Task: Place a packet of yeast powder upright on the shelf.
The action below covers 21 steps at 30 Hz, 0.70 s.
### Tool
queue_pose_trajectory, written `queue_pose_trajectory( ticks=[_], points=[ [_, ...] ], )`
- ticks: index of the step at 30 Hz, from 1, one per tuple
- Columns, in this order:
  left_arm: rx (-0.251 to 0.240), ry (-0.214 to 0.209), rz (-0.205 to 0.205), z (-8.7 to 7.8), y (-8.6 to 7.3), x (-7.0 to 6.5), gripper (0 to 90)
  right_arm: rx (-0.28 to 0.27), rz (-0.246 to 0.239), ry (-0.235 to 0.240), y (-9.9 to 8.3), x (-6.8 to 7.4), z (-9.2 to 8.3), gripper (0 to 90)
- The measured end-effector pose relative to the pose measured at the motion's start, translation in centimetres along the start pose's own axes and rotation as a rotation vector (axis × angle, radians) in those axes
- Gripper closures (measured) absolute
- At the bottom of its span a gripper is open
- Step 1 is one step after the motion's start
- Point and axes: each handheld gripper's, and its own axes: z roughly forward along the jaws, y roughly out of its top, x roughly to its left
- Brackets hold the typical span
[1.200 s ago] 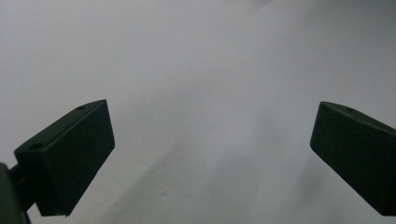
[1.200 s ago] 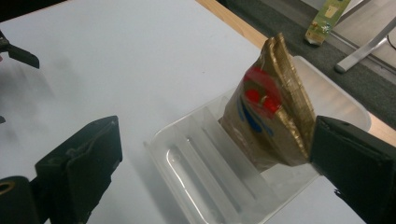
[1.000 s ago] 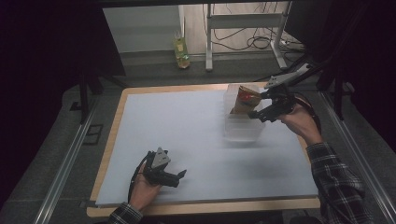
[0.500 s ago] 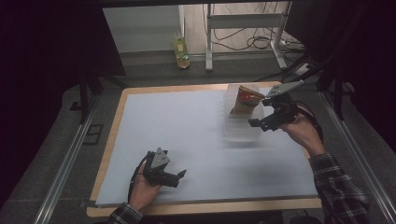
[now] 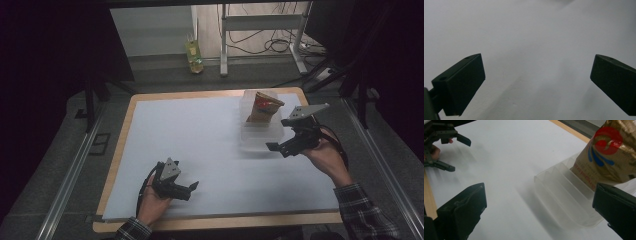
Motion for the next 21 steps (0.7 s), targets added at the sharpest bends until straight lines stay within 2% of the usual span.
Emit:
queue_pose_trajectory(
  ticks=[10,21],
  points=[
    [0.001,-0.005,-0.002,-0.1,0.0,0.1,0.0,-0.004,0.003,-0.005,-2.4,1.8,0.0,0.0],
    [0.005,-0.013,-0.011,-0.2,-0.1,0.3,0.0,-0.017,0.029,0.002,-5.8,3.9,0.9,0.0]
  ],
)
